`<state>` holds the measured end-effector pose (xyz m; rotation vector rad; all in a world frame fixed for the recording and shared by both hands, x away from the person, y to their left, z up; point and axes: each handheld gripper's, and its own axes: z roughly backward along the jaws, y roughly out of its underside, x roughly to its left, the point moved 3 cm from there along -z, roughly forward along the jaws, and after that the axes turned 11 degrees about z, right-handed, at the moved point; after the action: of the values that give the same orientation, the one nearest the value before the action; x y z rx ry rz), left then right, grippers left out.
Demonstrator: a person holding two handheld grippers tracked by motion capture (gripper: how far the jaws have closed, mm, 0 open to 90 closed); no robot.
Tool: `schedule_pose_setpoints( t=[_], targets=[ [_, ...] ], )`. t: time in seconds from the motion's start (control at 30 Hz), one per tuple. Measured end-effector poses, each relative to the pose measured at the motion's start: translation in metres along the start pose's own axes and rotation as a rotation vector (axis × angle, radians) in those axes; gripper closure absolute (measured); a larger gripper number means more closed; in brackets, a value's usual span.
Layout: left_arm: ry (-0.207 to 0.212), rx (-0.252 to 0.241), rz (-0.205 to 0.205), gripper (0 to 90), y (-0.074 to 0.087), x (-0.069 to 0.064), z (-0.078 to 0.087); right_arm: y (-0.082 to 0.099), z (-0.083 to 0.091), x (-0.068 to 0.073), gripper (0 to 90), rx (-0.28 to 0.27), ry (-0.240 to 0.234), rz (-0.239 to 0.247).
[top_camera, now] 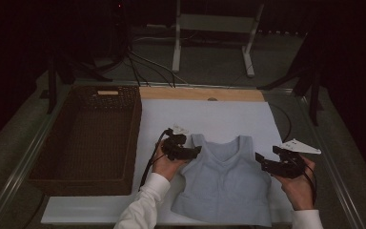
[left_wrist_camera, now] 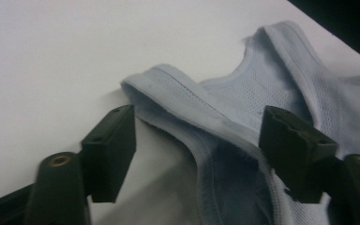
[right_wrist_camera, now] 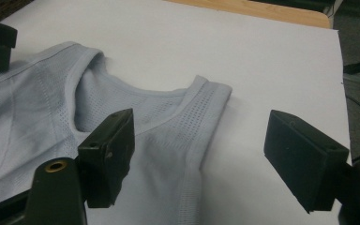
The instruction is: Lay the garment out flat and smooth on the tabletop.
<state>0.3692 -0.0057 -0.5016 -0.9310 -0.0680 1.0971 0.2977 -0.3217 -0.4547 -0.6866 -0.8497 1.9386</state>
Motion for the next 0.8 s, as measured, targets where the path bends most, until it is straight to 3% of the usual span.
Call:
schedule_pose_setpoints(
  t=[0.47,0.53,0.67,0.77,0.8],
  targets=[
    [0.004,0.094,0.031,32.9,0.014,0.006,-0.019,0.001,0.000,-0.001,24.7,0.003,0.005,0.000],
    [0.008,0.102,0.032,35.5,0.015,0.006,-0.020,0.001,0.000,-0.001,24.7,0.005,0.005,0.002],
    [0.055,0.123,0.052,42.4,0.015,0.005,-0.022,0.001,-0.001,-0.002,24.7,0.006,0.004,-0.001],
    [0.064,0.144,0.050,46.2,0.016,0.005,-0.024,0.000,-0.001,-0.001,24.7,0.007,0.002,-0.002],
    [0.060,0.145,0.051,51.2,0.016,0.005,-0.024,0.000,-0.002,-0.001,24.8,0.008,0.000,-0.002]
  ],
)
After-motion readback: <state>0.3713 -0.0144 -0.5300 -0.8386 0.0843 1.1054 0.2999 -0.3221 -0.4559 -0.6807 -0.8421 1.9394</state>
